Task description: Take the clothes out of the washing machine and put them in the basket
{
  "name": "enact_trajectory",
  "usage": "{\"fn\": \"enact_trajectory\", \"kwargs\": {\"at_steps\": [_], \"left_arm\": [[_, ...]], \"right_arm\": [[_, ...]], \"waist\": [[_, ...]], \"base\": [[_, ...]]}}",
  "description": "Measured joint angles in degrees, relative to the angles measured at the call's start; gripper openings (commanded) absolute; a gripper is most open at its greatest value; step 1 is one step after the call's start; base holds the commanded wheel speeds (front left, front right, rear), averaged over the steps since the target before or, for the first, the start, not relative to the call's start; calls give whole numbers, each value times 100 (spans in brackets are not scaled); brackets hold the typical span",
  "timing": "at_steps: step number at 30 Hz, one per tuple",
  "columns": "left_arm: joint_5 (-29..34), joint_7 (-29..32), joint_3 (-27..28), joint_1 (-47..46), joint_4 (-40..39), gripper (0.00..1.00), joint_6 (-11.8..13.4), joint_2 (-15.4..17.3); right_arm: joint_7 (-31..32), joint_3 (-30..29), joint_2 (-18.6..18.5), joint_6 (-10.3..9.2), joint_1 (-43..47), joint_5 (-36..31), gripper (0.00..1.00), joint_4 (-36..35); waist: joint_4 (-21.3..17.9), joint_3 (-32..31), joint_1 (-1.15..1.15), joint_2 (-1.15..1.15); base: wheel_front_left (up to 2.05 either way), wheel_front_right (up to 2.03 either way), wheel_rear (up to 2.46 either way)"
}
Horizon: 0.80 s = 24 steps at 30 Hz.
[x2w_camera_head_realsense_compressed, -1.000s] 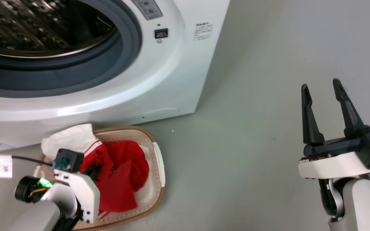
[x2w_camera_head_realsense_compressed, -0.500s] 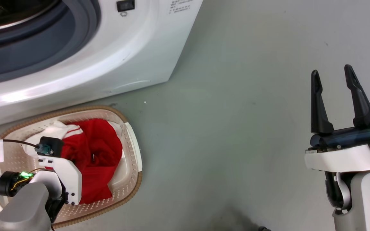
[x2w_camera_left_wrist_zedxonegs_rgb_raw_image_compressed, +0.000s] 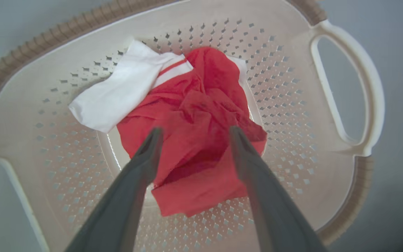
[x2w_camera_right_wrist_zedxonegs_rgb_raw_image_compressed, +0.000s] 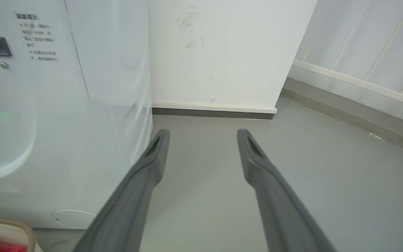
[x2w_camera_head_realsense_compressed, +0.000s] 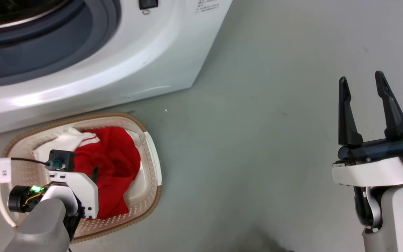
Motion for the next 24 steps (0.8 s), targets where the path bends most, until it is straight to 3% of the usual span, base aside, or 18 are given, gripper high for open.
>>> {"fn": "enact_trajectory", "kwargs": {"at_steps": [5,9,16,18,21,22,24], "left_arm": [[-93,-590,181,-2,5,100,-37,-123],[-202,-661,414,51,-241,100,-31,-202],[316,-680,1601,868,-2365,100,431,-111],[704,-679,2135,1400,-3295,100,558,-249],[982,-680,2427,1750,-3875,100,601,-333],[1345,-680,2825,2242,-4591,100,604,-494],[1693,-681,3076,2716,-5085,100,594,-631]], "right_arm": [[0,-9,0,0,1,-99,100,113],[0,-51,2,0,14,-164,100,207],[0,-153,-1,-1,176,-298,100,403],[0,-220,2,0,299,-366,100,482],[0,-269,1,-1,385,-377,100,524],[0,-238,-1,-1,505,-390,100,568],[0,-160,3,0,663,-423,100,612]], "waist": [[114,-364,0,0],[208,-646,0,0],[528,-1402,0,0],[689,-1731,0,0],[797,-1943,0,0],[964,-2224,-1,0],[1102,-2485,-1,0]], "base": [[0,0,0],[0,0,0],[0,0,0],[0,0,0],[0,0,0],[0,0,0],[0,0,0]]}}
